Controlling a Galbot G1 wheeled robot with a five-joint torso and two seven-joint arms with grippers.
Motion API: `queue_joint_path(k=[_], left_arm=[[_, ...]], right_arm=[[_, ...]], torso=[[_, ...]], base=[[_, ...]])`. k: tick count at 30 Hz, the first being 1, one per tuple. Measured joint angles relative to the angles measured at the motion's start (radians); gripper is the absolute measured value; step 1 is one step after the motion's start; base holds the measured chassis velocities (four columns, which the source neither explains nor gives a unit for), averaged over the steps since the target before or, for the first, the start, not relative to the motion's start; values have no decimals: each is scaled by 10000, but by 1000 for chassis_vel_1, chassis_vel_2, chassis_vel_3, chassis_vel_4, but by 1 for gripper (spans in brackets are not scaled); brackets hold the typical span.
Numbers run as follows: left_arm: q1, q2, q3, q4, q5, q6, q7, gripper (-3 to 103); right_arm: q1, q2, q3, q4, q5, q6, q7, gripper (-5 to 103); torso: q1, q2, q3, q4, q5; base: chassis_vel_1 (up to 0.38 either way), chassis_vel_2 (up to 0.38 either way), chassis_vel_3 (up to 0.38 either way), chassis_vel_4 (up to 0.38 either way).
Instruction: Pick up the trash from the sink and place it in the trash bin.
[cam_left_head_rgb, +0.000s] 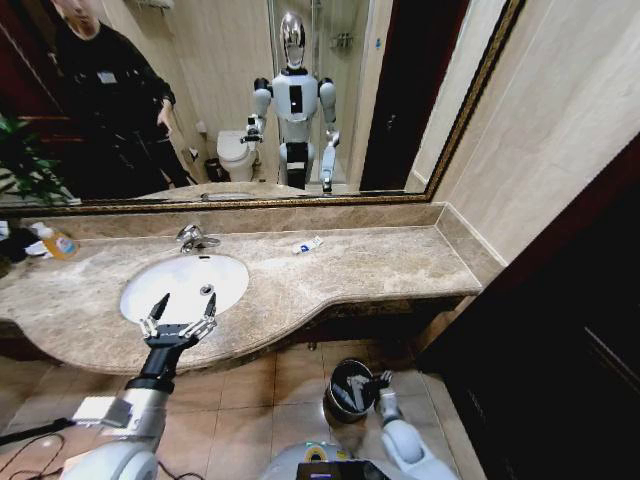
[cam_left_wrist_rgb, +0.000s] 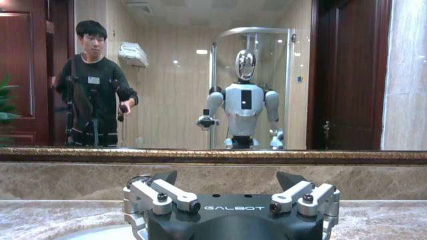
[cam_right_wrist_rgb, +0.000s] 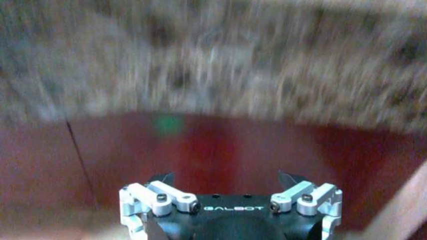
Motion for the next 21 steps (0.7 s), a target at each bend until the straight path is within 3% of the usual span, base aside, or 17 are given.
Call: queue_joint_path(k=[8,11,12,14,21], left_arm=[[0,0,0,0,0,0,1,100],[-1,0,0,0,0,0,0,100],[0,0,0,0,0,0,1,100],[0,-1,0,0,0,0,1,100],[-1,-1,0,0,0,0,0,100]], right_arm=[[-375,-451,412,2643,372,-359,-129,100],[-168,-676,399,3712,669,-940,-96,100],[446,-964,121,4292,972,-1456,-103,100],[1202,-1181,-175,4313,1381,-1817,-337,100],[3265,-1426,-598,3029,2435,-2029,-874,100]], torso=[[0,0,0,0,0],[0,0,0,0,0],[0,0,0,0,0],[0,0,0,-1,0],[1,-1,1,1,0]], base=[[0,0,0,0],[0,0,0,0],[0,0,0,0],[0,0,0,0],[0,0,0,0]])
